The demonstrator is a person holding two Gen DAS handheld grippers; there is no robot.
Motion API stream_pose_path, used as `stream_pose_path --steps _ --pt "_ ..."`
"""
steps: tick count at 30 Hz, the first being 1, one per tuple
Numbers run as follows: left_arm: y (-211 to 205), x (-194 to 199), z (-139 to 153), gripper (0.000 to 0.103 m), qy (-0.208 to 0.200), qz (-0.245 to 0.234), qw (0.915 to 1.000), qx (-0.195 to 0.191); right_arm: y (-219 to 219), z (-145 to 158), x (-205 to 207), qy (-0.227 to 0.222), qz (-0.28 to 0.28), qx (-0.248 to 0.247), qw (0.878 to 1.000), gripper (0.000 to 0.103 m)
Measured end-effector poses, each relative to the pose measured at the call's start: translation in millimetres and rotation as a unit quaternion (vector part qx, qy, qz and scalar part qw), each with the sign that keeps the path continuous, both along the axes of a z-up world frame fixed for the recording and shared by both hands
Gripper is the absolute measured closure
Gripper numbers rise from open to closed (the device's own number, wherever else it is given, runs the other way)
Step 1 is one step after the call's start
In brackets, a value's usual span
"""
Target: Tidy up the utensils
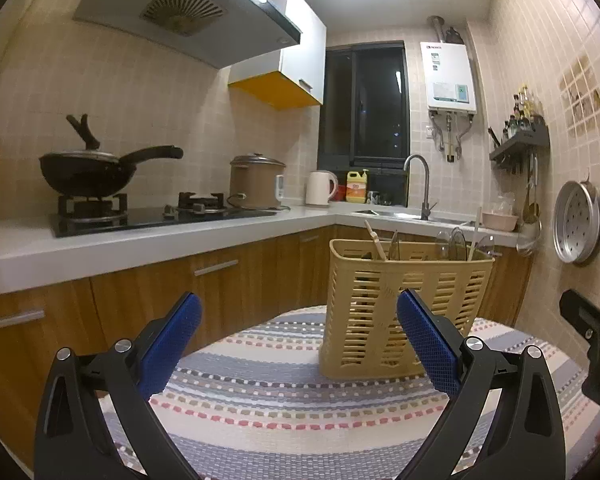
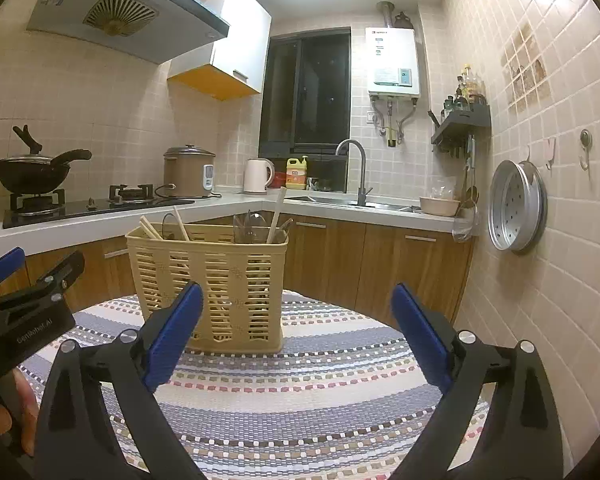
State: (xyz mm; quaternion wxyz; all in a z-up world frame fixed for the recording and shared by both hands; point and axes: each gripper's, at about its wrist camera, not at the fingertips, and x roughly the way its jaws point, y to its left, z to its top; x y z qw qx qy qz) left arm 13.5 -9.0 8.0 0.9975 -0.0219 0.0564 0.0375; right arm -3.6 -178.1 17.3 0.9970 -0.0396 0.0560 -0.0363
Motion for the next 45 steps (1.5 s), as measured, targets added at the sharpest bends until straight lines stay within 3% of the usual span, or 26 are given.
stream_pose_path --steps 19,45 --pt "-4 3 -4 0.008 0.015 0.008 0.9997 0.019 -11 -4 11 0.033 -0.011 0.021 0.999 0.009" --pt "-4 5 -3 0.008 0.025 -0.003 0.9996 0.013 -13 -7 13 0.038 -0.017 0.026 0.999 0.008"
